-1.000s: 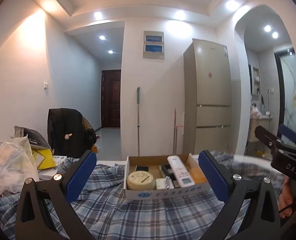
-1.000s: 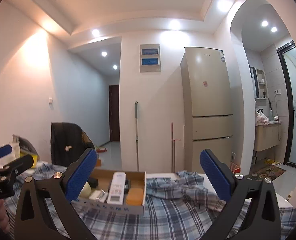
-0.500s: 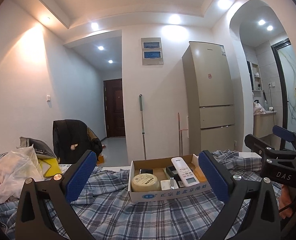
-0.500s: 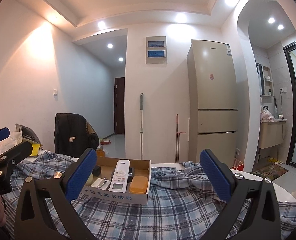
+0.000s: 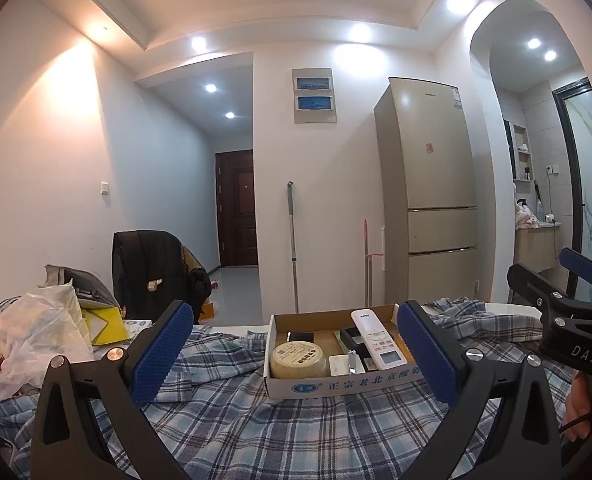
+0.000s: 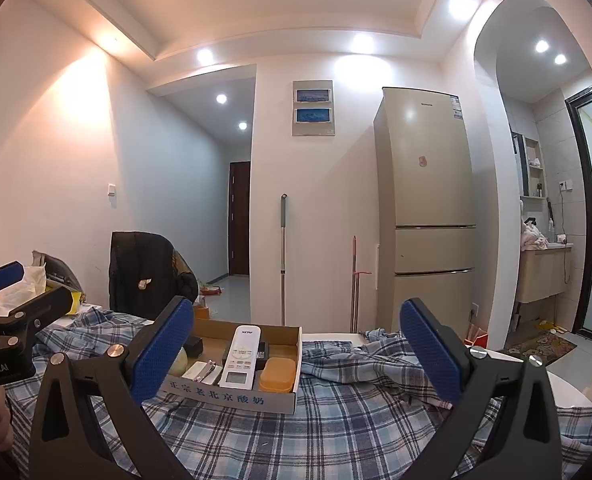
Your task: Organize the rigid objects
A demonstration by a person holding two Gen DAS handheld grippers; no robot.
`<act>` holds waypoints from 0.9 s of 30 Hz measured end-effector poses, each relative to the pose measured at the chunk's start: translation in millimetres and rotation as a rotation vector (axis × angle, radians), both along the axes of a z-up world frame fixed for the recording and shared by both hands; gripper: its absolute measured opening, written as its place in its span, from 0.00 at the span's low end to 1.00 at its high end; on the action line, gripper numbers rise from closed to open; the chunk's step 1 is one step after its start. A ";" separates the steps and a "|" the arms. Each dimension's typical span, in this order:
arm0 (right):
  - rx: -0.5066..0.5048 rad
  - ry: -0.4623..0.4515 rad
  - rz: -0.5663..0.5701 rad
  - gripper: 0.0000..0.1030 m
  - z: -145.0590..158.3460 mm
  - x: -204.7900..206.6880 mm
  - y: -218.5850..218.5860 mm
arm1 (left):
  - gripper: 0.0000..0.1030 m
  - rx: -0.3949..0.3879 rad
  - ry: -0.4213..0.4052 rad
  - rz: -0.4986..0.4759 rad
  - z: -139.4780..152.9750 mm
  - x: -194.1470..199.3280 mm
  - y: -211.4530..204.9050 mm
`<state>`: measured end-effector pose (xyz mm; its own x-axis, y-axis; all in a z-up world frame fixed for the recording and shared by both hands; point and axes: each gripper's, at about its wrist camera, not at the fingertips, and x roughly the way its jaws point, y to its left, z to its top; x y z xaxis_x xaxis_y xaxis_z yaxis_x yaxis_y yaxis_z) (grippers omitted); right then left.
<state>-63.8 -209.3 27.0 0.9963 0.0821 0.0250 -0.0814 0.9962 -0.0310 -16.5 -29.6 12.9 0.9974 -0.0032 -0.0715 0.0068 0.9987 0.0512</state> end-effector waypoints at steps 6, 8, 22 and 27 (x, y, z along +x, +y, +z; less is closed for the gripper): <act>0.000 0.000 -0.003 1.00 0.1 -0.3 -0.3 | 1.00 0.004 0.007 0.004 -0.3 2.2 -0.1; -0.001 0.002 -0.003 1.00 0.2 -0.3 -0.3 | 1.00 0.005 0.008 0.005 -0.3 2.4 -0.2; -0.005 0.012 -0.005 1.00 0.2 -0.1 -0.9 | 1.00 0.008 0.004 0.006 -0.1 2.3 -0.7; -0.006 0.008 -0.003 1.00 0.9 -0.9 -0.6 | 1.00 0.008 0.005 0.006 -0.6 2.5 -0.8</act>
